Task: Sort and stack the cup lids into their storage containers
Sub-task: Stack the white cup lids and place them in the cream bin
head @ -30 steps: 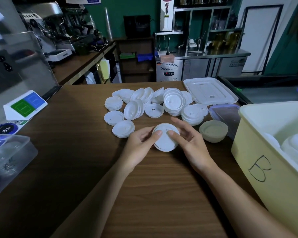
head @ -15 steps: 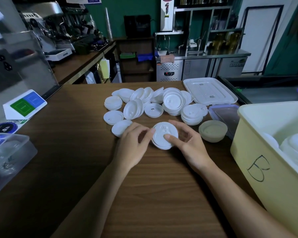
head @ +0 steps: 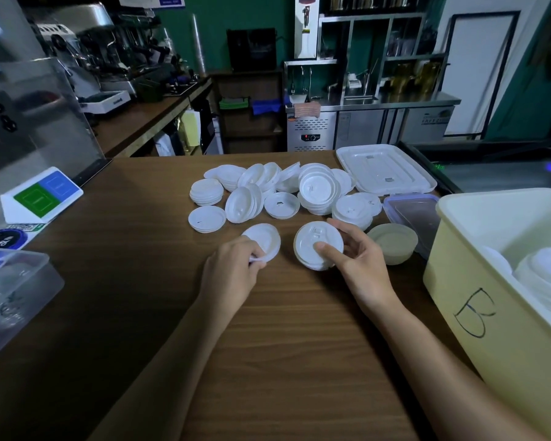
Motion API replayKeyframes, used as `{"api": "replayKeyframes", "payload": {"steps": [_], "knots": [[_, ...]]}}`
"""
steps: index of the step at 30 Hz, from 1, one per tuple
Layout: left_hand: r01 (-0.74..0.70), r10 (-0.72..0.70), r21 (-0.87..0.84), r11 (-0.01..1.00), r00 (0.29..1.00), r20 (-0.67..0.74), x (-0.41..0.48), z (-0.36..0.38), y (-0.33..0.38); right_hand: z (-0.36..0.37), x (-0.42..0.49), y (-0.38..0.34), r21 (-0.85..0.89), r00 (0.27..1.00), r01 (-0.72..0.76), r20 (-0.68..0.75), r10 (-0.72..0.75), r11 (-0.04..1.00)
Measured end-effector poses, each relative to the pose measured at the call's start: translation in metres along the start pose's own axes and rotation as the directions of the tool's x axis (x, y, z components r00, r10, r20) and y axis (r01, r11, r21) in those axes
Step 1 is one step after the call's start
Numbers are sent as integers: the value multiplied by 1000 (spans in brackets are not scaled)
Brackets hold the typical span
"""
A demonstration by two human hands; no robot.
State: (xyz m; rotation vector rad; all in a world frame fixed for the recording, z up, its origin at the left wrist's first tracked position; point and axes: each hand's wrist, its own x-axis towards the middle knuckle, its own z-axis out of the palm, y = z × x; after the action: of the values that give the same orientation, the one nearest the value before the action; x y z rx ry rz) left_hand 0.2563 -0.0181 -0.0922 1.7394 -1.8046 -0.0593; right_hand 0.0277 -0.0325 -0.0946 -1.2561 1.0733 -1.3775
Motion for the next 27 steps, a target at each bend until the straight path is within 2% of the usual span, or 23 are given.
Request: {"api": "replayKeyframes", "payload": {"steps": [4, 8, 12, 14, 17, 21, 24, 27], "knots": [[45, -42, -161, 986, 999, 24, -1, -2, 8, 2, -1, 1, -18, 1000, 18, -1, -18, 1000], [104, -101, -405, 908, 994, 28, -1, -8, 17, 2, -2, -1, -23, 1000, 24, -1, -24, 999], [87, -131, -461, 883, 989, -65, 0, -14, 23, 3, -3, -2, -12, 1000, 23, 1, -23, 1000], [99, -157, -556, 825, 986, -59, 0, -15, 23, 2, -1, 0, -16, 999, 33, 6, -33, 999], [149, -140, -704, 694, 988, 71, 2, -13, 24, 2, -2, 0, -30, 998, 56, 39, -55, 998], [189, -80, -757, 626, 981, 178, -3, -3, 29, 6, -4, -3, 0, 995, 25, 101, -25, 1000], [193, -100, -762, 618, 981, 168, -5, 2, 30, 10, -6, -7, 71, 987, -51, 157, 39, 996], [145, -72, -736, 661, 989, 130, -5, 5, 29, 11, -8, -7, 9, 986, 26, 165, -27, 1000]]}}
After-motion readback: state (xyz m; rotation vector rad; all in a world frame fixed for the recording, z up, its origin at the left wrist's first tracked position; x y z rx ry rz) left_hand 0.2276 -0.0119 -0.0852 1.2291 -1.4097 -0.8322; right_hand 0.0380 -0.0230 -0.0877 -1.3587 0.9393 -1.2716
